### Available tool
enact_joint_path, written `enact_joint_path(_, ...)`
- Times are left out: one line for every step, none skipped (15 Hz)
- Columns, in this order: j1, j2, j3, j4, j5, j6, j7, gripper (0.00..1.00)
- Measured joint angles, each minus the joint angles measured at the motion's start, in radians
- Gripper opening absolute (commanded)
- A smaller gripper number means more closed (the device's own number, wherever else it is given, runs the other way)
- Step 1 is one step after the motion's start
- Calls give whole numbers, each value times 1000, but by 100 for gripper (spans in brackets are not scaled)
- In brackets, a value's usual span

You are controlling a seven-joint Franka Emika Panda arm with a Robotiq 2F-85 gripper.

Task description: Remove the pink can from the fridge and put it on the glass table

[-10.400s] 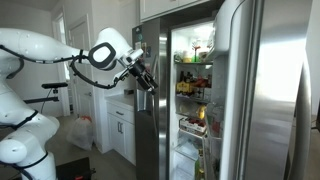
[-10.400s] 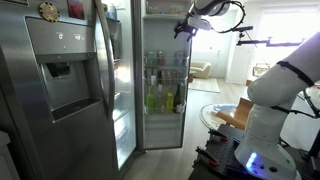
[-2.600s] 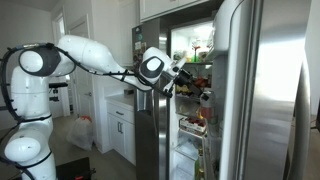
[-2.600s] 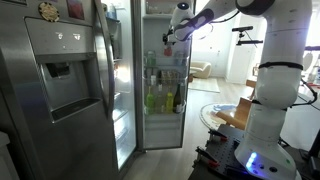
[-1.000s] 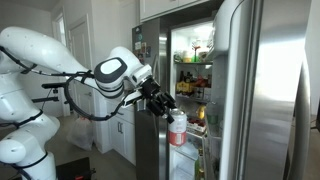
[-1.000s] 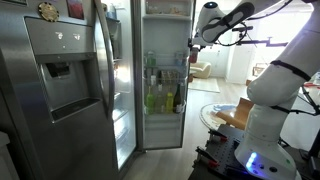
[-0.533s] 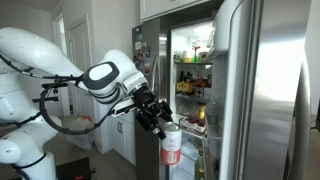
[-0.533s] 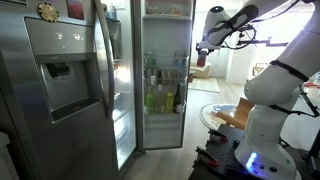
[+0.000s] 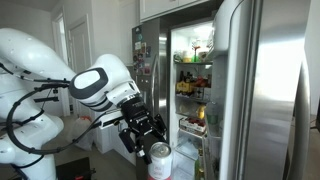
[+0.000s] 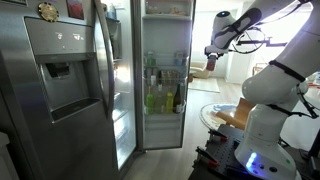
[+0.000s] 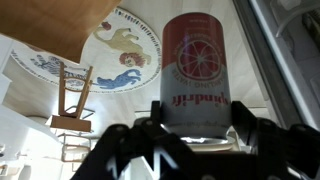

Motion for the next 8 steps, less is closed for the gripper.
enact_joint_path(-16,0,0,-6,0,0,9,45)
enact_joint_path(-31,0,-1,-11,0,0,13,45)
enact_joint_path(-45,1,-1,-18,0,0,16,45)
enact_joint_path(-58,2,-1,-23,0,0,17,45)
enact_joint_path(-70,4,-2,-28,0,0,18,45)
enact_joint_path(-81,7,-4,-32,0,0,18,45)
enact_joint_path(-91,12,-7,-34,0,1,18,45)
enact_joint_path(-100,18,-10,-35,0,1,18,45)
